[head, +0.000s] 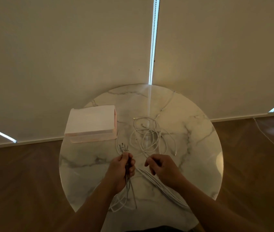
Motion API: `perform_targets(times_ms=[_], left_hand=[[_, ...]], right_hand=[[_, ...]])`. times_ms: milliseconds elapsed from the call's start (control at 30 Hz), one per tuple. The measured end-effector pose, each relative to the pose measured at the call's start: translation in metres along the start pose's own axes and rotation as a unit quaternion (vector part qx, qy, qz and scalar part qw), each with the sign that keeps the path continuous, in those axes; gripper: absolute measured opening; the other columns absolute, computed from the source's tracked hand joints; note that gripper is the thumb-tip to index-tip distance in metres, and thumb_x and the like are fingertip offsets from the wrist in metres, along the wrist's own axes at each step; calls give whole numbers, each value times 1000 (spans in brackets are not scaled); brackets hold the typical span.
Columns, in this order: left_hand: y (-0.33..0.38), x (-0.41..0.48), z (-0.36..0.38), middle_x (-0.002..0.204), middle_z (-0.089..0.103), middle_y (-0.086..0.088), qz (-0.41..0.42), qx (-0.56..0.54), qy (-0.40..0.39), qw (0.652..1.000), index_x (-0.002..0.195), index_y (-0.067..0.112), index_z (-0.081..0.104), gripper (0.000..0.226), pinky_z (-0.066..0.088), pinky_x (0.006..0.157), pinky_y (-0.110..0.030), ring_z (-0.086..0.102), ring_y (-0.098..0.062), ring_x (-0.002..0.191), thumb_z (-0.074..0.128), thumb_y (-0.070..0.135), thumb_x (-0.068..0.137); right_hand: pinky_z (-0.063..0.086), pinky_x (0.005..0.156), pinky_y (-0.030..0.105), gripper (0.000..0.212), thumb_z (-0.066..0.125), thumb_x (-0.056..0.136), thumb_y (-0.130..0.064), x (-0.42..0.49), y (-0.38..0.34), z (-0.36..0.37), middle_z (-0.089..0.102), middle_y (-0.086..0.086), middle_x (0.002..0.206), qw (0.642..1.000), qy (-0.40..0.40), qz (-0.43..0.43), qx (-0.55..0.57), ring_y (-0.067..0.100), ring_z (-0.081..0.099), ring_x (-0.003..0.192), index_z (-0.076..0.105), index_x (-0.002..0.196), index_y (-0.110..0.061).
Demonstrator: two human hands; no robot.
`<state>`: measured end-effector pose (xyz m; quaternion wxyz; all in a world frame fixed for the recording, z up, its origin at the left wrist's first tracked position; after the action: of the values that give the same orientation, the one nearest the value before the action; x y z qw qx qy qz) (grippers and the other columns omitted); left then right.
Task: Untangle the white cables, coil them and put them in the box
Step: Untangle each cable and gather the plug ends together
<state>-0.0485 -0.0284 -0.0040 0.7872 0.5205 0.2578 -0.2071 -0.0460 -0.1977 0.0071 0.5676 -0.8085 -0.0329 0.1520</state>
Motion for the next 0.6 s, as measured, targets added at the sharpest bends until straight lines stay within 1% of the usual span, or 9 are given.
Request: perform_targets(times_ms=[100, 200, 267, 300, 333, 400, 433, 500, 600], left_hand=[[2, -1, 3, 67, 61, -9, 9, 10, 19, 1000, 88, 5, 57, 31, 44, 53, -29, 52, -17, 55, 37, 22, 105], [3, -3, 6, 83, 70, -19, 23, 35, 19, 999, 89, -3, 62, 39, 54, 69, -36, 62, -25, 71, 36, 21, 105], [3, -6, 8, 93, 73, -22, 32, 39, 20, 999, 89, -5, 64, 42, 54, 84, -43, 67, -31, 83, 35, 21, 105], [2, -7, 8, 95, 73, -22, 35, 34, 21, 999, 90, -4, 64, 41, 53, 89, -45, 68, -32, 88, 35, 20, 106], [2, -8, 8, 97, 73, -22, 36, 24, 22, 999, 92, -3, 64, 39, 52, 92, -46, 69, -32, 91, 34, 20, 106], [1, -8, 8, 99, 73, -23, 31, -6, 26, 999, 95, -1, 60, 36, 52, 90, -45, 68, -33, 93, 33, 20, 106], [1, -8, 8, 101, 72, -24, 28, -24, 26, 999, 95, -1, 59, 36, 52, 88, -45, 67, -34, 93, 33, 20, 106], [1, -6, 8, 101, 72, -25, 25, -57, 23, 998, 94, 0, 58, 35, 51, 86, -44, 65, -32, 90, 33, 21, 106], [0, -4, 9, 98, 72, -24, 17, -95, 26, 995, 94, 1, 57, 34, 51, 83, -40, 66, -30, 85, 33, 22, 106]], right_hand=[[40, 52, 20, 25, 57, 95, -15, -5, -1, 13, 54, -9, 52, 999, 9, -27, -37, 4, 48, 48, 66, 71, -17], [38, 52, 20, 25, 59, 95, -19, -6, -6, 20, 56, -18, 55, 997, 27, -46, -63, 4, 49, 49, 64, 71, -25], [37, 54, 13, 21, 59, 96, -16, -6, -11, 22, 58, -28, 58, 996, 32, -52, -70, -1, 55, 53, 68, 77, -22], [37, 56, 10, 19, 59, 96, -14, -7, -13, 23, 59, -30, 59, 995, 32, -53, -75, -3, 57, 55, 70, 80, -17], [38, 57, 10, 19, 59, 96, -15, -7, -13, 25, 61, -25, 60, 995, 30, -53, -81, -2, 58, 57, 71, 81, -14], [38, 56, 12, 22, 59, 96, -19, -8, -11, 29, 60, -11, 63, 992, 22, -50, -110, 4, 54, 57, 70, 79, -12], [37, 55, 14, 24, 58, 97, -22, -8, -10, 30, 59, -8, 63, 991, 15, -42, -128, 5, 51, 55, 69, 78, -11], [37, 56, 17, 28, 56, 98, -24, -10, -6, 33, 57, -5, 62, 988, 3, -26, -154, 6, 48, 54, 68, 76, -12], [36, 54, 16, 29, 54, 98, -25, -12, -4, 33, 53, -7, 60, 985, -5, -14, -169, 6, 48, 53, 61, 71, -20]])
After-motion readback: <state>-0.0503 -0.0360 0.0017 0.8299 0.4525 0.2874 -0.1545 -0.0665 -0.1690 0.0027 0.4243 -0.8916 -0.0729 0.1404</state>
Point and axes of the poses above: each hand's wrist, its own x-axis towards the middle knuckle, its own z-axis out of the palm, y = z × x, the point moved 3 cm from there along x, towards the middle knuckle
